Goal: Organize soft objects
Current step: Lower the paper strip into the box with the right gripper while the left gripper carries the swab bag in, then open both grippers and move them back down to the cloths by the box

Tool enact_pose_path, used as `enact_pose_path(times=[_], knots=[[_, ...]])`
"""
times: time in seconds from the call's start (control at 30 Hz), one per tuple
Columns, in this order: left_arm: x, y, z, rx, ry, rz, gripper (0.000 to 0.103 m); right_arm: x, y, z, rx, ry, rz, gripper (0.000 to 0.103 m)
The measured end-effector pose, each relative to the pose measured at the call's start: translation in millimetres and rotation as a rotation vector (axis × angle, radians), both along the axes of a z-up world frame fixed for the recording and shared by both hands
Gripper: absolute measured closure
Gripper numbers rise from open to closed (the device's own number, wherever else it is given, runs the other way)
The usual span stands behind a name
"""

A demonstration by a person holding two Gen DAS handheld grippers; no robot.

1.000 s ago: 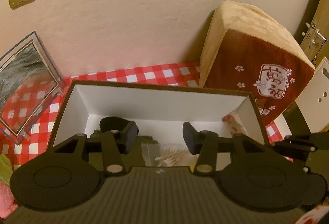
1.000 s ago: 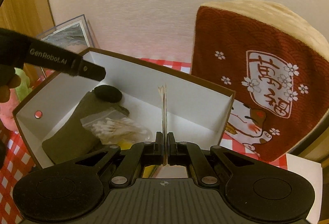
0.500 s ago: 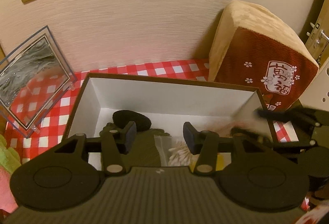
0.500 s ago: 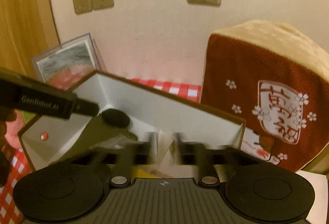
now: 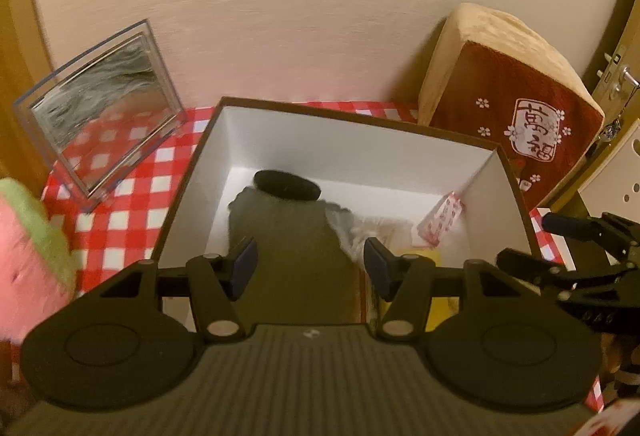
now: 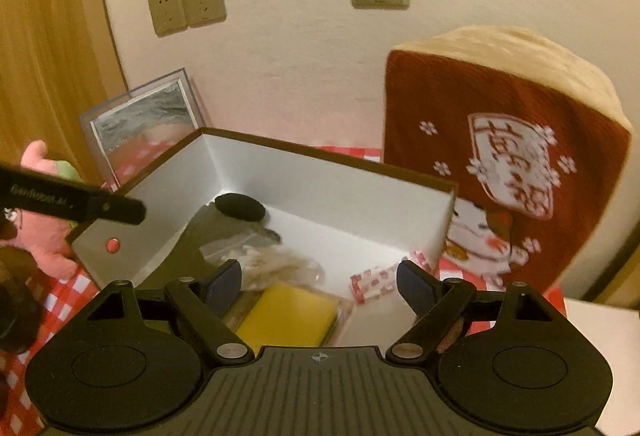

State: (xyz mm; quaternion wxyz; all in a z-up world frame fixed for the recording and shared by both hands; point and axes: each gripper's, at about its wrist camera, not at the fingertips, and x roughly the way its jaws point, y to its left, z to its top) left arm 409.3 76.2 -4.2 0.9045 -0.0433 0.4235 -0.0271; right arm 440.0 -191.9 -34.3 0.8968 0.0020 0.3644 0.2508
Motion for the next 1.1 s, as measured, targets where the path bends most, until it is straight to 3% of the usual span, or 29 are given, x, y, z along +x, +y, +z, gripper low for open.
enact_pose_path(times=[0.53,1.1], knots=[[-98.9,24.7,11.3,0.008,-0.021,0.068,0.047,-80.9,-33.3,23.2,0.082,0.030,-0.059,0.019],[-189.8,33.3,-23.0,-0.023,0.115,0.127,0.048,-160.6,-31.2,-0.1,0.069,0.155,-0.017,0.019]])
